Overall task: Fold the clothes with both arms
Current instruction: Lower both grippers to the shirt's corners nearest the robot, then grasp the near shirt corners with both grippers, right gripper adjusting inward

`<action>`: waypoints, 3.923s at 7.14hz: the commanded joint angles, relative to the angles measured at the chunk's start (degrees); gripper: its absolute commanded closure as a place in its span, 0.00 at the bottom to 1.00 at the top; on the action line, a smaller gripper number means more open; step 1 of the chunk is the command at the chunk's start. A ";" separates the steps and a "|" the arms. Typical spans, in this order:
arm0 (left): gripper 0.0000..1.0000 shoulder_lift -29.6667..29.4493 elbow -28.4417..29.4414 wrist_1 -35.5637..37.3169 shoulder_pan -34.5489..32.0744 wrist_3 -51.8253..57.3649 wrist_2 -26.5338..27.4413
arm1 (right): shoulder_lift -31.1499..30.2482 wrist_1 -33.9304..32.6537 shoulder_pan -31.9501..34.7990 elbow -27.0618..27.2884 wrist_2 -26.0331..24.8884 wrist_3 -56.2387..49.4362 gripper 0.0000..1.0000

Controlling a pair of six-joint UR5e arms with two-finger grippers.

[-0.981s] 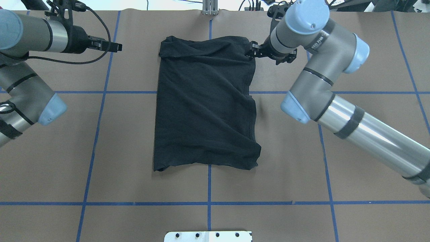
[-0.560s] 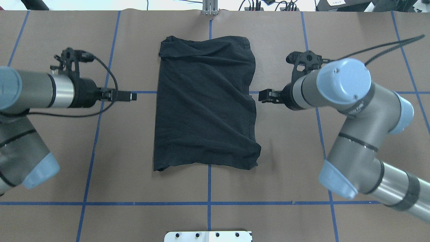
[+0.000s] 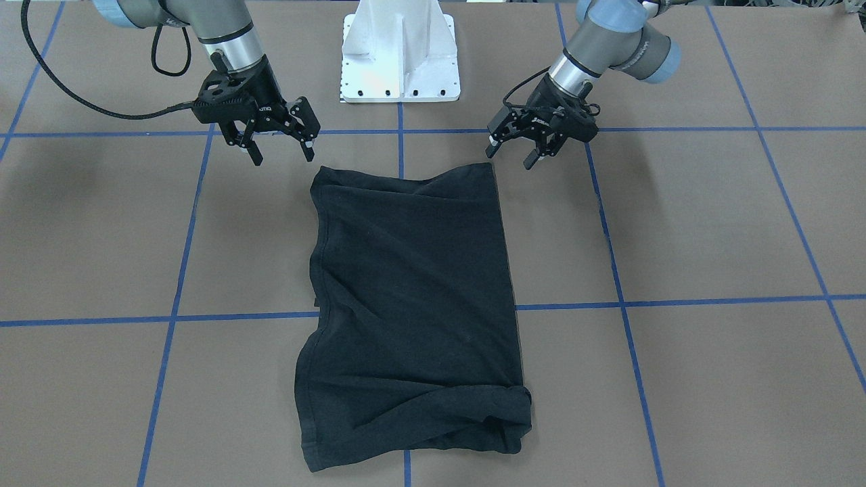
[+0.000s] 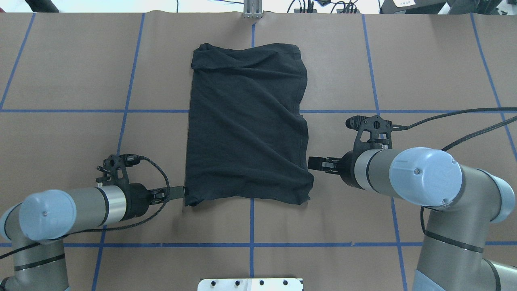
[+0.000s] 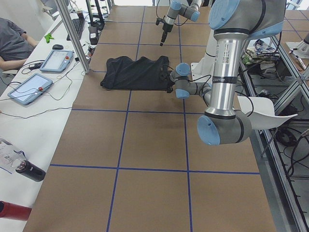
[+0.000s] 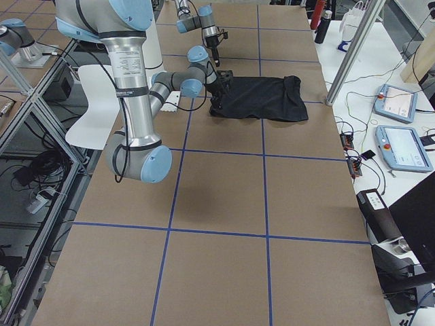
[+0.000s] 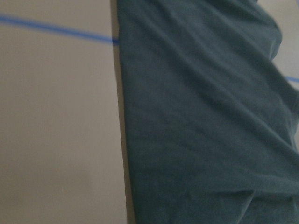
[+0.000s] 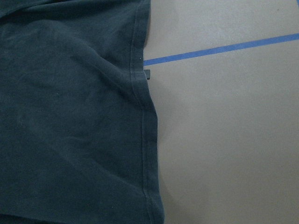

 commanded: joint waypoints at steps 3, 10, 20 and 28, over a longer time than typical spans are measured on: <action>0.28 -2.89 2.04 -0.03 2.75 -6.74 2.63 | -0.13 0.07 -0.49 0.46 -0.45 0.16 0.00; 0.93 -5.89 4.86 -0.29 2.49 -8.06 2.36 | 0.22 -0.02 -0.49 0.20 -0.45 0.07 0.00; 1.00 -5.54 4.33 -0.20 2.49 -8.14 2.80 | 10.42 -0.02 -11.47 -13.69 -14.16 30.13 0.04; 1.00 -5.63 4.33 -0.38 2.49 -8.14 2.80 | 16.65 -0.11 -9.37 -23.00 -15.30 29.78 0.05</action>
